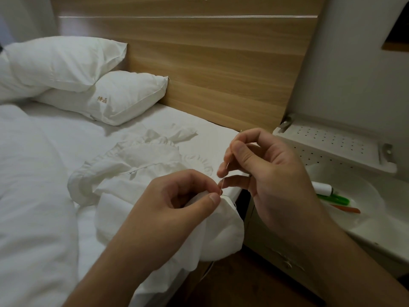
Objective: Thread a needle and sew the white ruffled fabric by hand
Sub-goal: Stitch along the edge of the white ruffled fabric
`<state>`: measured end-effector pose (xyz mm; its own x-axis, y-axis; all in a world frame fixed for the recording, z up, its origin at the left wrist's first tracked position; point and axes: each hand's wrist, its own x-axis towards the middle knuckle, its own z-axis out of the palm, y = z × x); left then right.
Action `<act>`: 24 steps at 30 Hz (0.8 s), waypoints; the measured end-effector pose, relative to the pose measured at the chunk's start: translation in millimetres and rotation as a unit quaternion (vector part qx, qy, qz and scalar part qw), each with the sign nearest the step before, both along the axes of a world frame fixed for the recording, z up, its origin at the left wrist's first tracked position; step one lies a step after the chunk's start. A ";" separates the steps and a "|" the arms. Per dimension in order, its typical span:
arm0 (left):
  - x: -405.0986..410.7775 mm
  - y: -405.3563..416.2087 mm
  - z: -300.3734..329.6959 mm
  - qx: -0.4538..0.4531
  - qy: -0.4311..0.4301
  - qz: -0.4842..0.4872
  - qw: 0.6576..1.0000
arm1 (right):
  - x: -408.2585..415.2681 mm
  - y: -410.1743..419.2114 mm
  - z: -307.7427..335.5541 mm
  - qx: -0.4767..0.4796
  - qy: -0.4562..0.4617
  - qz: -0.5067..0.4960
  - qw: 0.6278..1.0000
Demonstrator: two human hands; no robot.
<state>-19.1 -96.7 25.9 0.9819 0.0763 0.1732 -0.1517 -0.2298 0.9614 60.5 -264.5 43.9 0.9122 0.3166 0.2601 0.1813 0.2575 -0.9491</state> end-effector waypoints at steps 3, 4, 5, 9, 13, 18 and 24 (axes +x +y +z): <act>0.4 0.5 -1.7 -0.005 0.010 0.002 1.000 | -0.7 -0.1 0.9 -0.005 0.000 -0.004 1.000; 0.2 0.6 -1.9 -0.005 0.015 -0.002 1.000 | -0.6 -1.0 1.5 -0.002 -0.001 -0.004 1.000; 0.0 0.8 -2.2 -0.006 0.022 -0.006 1.000 | -0.6 -1.8 2.5 0.001 -0.003 -0.004 1.000; 1.1 1.1 -4.2 0.010 0.043 -0.023 0.999 | -0.8 -4.2 5.7 0.016 -0.010 -0.004 1.000; 1.5 0.0 -4.4 0.012 0.046 -0.026 0.999 | 1.2 -7.5 8.8 0.018 -0.019 -0.013 1.000; 1.3 -0.3 -5.8 0.019 0.043 -0.028 0.998 | 3.0 -9.6 11.4 0.030 -0.022 -0.022 0.999; 2.0 -0.4 -7.8 0.039 0.046 -0.020 0.998 | 5.0 -10.9 13.5 0.053 -0.017 -0.026 0.998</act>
